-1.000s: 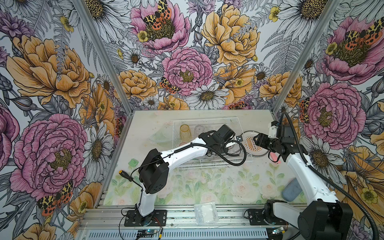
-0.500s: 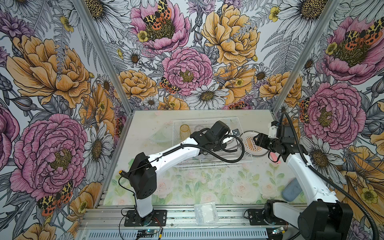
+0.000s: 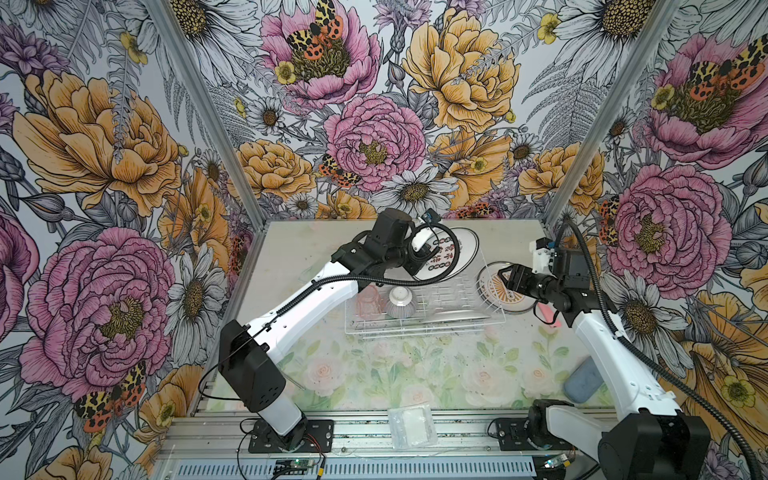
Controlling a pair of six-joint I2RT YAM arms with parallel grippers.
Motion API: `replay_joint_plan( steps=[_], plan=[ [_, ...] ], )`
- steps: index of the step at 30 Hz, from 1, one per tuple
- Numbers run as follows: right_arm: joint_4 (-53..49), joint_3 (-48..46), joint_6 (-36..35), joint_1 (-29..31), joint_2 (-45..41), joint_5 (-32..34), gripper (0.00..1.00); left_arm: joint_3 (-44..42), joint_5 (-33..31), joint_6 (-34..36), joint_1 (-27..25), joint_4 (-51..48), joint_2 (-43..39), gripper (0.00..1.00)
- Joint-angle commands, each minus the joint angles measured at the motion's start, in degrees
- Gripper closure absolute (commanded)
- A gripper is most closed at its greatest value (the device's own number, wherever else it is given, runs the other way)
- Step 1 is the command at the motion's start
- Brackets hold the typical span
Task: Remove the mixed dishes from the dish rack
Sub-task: 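Lift the red-lettered plate with the left gripper while the right gripper grasps its rim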
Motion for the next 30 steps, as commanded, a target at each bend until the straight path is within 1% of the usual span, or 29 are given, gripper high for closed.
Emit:
replay_joint_plan(
  steps=[1, 5, 7, 11, 13, 18, 22, 27, 30],
  plan=[
    [6.51, -0.17, 0.05, 1.21, -2.5, -6.55, 0.35, -3.09, 14.45, -11.82, 4.02, 10.39, -4.23, 1.0],
    [14.94, -2.53, 4.1, 2.65, -3.87, -13.77, 0.35, -7.62, 21.9, -19.79, 7.35, 18.3, -5.46, 1.0],
    [20.79, -4.05, 7.14, 3.56, -4.23, -16.78, 0.35, -8.65, 23.53, -22.07, 7.69, 20.34, -5.37, 1.0],
    [33.22, -7.28, 13.91, 5.42, -4.14, -20.51, 0.35, -10.89, 28.01, -27.25, 8.11, 26.23, -4.51, 1.0],
    [38.16, -8.68, 16.88, 5.62, -3.71, -21.44, 0.35, -11.45, 29.04, -28.81, 8.04, 28.08, -4.02, 1.0],
    [39.96, -8.8, 17.79, 6.06, -2.36, -21.1, 0.35, -12.6, 32.24, -32.6, 8.13, 32.8, -2.72, 1.0],
    [43.32, -9.64, 19.29, 6.41, -1.79, -21.14, 0.37, -13.29, 34.45, -35.91, 7.95, 36.75, -0.97, 1.0],
    [46.99, -10.25, 21.59, 6.66, -0.92, -21.89, 0.42, -14.08, 36.18, -39.25, 7.6, 41.4, 0.92, 1.0],
    [48.17, -10.38, 22.19, 6.69, -0.81, -22.24, 0.48, -14.02, 36.81, -40.47, 7.43, 43.14, 1.8, 1.0]
  ],
)
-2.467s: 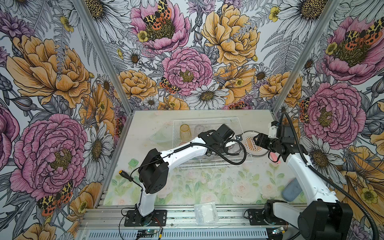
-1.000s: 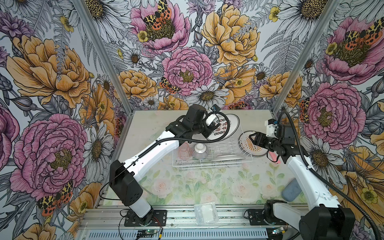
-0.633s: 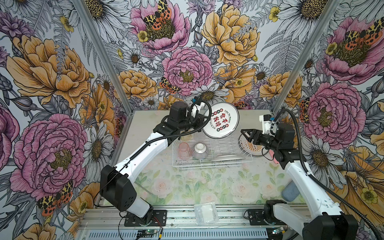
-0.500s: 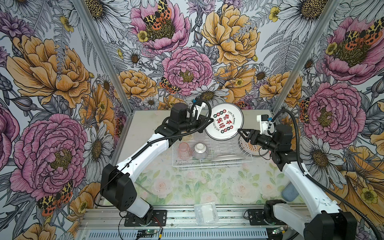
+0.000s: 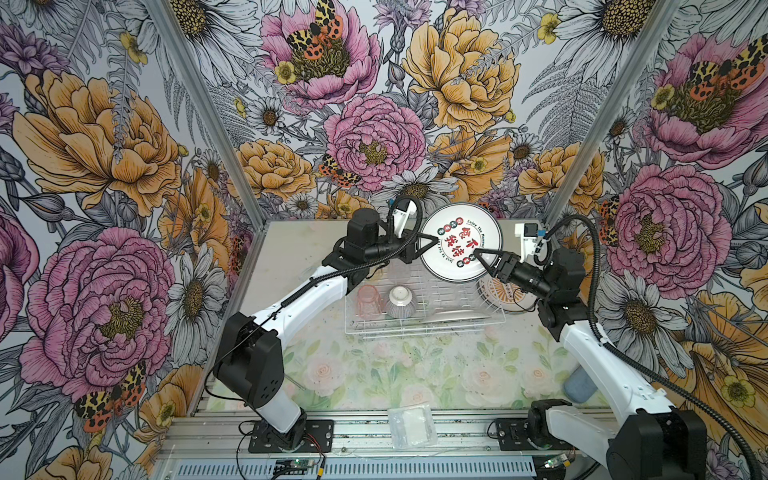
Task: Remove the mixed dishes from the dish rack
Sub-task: 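Lift the red-lettered plate with the left gripper while the right gripper grasps its rim, then carry the red-lettered plate beside the rack with the right gripper while the left gripper withdraws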
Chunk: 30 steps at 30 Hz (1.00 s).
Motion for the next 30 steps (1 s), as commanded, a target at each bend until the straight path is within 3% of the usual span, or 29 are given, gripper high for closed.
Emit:
replay_joint_plan(
  steps=[1, 6, 11, 16, 22, 30],
  plan=[
    [4.83, -0.13, 1.4, 0.54, 0.19, -1.34, 0.51, 0.13, 3.2, -3.37, -0.53, 7.51, 0.32, 1.0],
    [6.46, -0.28, 2.44, 0.65, 0.15, -1.96, 0.67, 0.21, 3.87, -4.76, -0.92, 9.33, 1.43, 1.0],
    [6.52, -0.21, 2.82, 0.66, -0.16, -1.79, 1.0, 0.22, 4.23, -5.26, -1.07, 10.16, 1.87, 1.0],
    [6.44, 0.04, 2.92, 0.67, -0.63, -1.11, 1.0, 0.07, 4.21, -5.25, -1.01, 9.55, 2.06, 1.0],
    [1.35, 2.24, 1.1, -0.51, -1.23, 2.14, 1.0, -0.28, -0.05, 0.37, -1.41, 2.03, 0.73, 0.7],
    [-3.62, 4.62, 2.56, -10.63, -1.65, 4.02, 1.0, -3.68, -10.97, 12.0, -1.76, -12.17, -5.16, 0.57]
  ],
)
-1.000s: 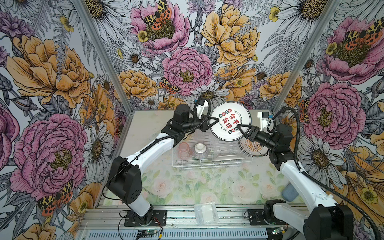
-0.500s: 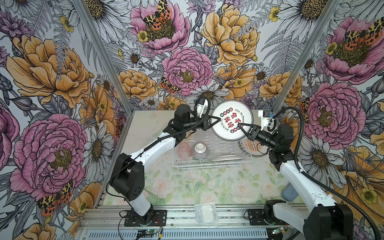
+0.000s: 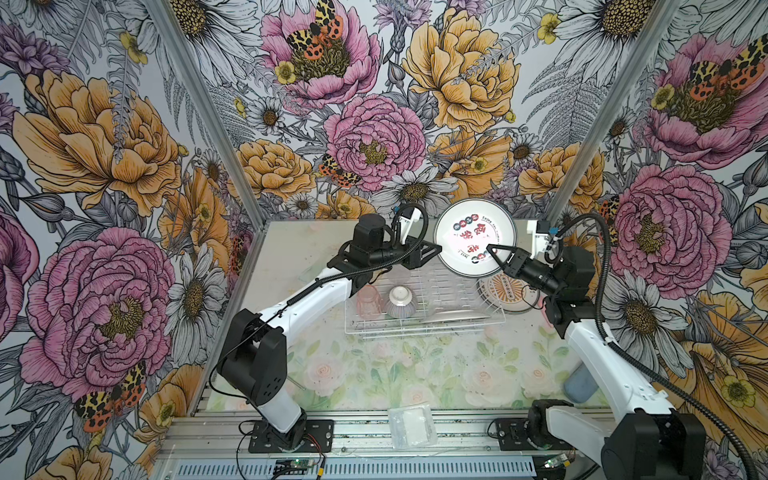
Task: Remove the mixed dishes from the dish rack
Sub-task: 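Carry the red-lettered plate beside the rack with the right gripper while the left gripper withdraws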
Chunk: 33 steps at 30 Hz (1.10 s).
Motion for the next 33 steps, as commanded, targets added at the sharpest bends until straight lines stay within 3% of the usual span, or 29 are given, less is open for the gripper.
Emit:
replay_joint_plan(
  steps=[1, 6, 9, 10, 18, 24, 33],
  plan=[
    [-1.73, 2.73, 0.12, -4.42, -1.61, 3.88, 1.0, -1.9, -8.3, 8.65, -0.71, -8.57, -5.2, 0.57],
    [-11.57, 2.86, -4.86, -9.91, -0.9, 12.28, 1.0, -4.25, -20.59, 17.13, -3.67, -17.38, -9.78, 0.56],
    [-11.71, 0.88, -4.44, -13.96, -0.2, 14.02, 1.0, -5.36, -26.79, 21.48, -6.49, -20.02, -12.09, 0.54],
    [-11.83, 0.28, -4.5, -15.2, -0.18, 14.96, 1.0, -5.49, -28.63, 22.69, -7.43, -20.97, -12.59, 0.49],
    [-19.0, -1.58, -11.03, -19.79, 1.05, 24.53, 1.0, -6.13, -32.55, 26.13, -11.33, -22.86, -12.91, 0.48],
    [-19.42, -3.75, -12.02, -19.94, 6.15, 22.56, 1.0, -4.53, -38.63, 29.09, -14.8, -24.17, -10.38, 0.44],
    [-18.97, -3.95, -12.85, -19.81, 13.31, 17.0, 1.0, -2.6, -39.62, 30.19, -16.66, -25.07, -7.63, 0.43]
  ],
)
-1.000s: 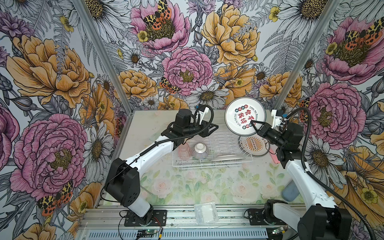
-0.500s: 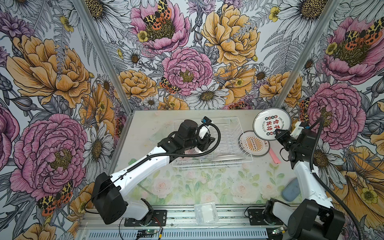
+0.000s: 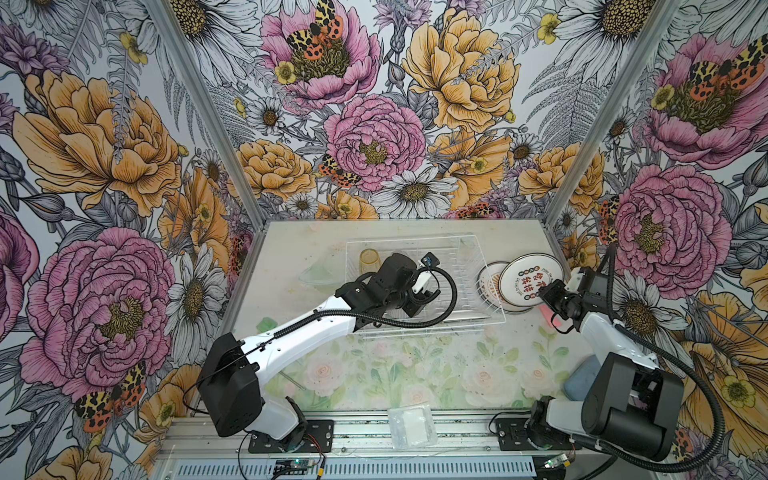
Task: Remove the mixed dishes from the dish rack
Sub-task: 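Carry the red-lettered plate beside the rack with the right gripper while the left gripper withdraws, then lower the red-lettered plate onto the sunburst plate and open the right gripper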
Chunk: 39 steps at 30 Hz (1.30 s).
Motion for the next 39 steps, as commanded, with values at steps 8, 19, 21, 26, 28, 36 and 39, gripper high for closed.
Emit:
replay_joint_plan(
  steps=[8, 19, 21, 26, 28, 36, 39],
  plan=[
    [3.3, 0.84, -1.62, -0.03, 3.82, -5.43, 1.0, 4.57, -1.98, 1.73, -1.25, -1.46, 2.05, 0.42],
    [3.16, 1.63, -1.68, -0.03, 7.92, -9.7, 0.94, 6.05, -1.75, 2.17, -1.5, -2.52, 3.56, 0.41],
    [3.07, 1.68, -1.73, -0.03, 8.34, -10.14, 0.91, 6.23, -1.68, 2.25, -1.53, -2.69, 3.68, 0.42],
    [2.61, 1.66, -1.82, -0.03, 8.47, -9.92, 0.82, 6.41, -1.54, 2.34, -1.5, -2.89, 3.86, 0.41],
    [2.03, 1.68, -2.03, -0.03, 8.65, -9.74, 0.79, 6.34, -1.49, 2.44, -1.47, -2.97, 3.86, 0.42],
    [-1.08, 1.85, -4.42, -0.03, 8.27, -8.73, 0.58, 6.17, -1.63, 2.65, -1.48, -3.38, 3.88, 0.42],
    [-3.3, 2.03, -5.88, -0.03, 7.14, -7.24, 0.51, 6.19, -1.63, 2.76, -1.46, -3.49, 4.08, 0.42]
  ],
)
